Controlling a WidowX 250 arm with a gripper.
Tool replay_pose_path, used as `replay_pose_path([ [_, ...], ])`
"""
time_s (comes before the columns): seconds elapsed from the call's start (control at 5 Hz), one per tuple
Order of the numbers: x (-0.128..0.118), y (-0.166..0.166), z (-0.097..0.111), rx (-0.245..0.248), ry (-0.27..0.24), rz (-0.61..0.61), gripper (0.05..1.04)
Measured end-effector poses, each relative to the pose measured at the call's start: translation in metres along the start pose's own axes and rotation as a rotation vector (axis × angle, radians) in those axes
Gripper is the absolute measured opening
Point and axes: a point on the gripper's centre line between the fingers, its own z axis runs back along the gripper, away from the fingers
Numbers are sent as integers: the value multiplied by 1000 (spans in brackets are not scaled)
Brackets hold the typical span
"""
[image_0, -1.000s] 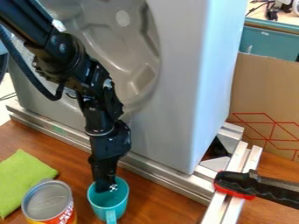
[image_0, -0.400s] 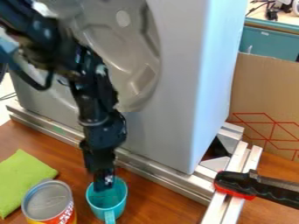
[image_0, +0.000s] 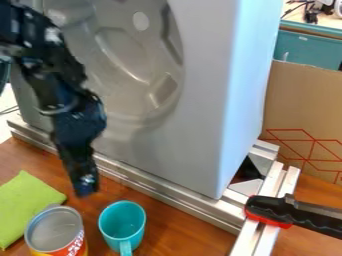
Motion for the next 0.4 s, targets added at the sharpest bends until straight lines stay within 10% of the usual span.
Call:
replay_pose_path([
  [0.4, -53, -2, 40, 49, 114, 106, 1001],
])
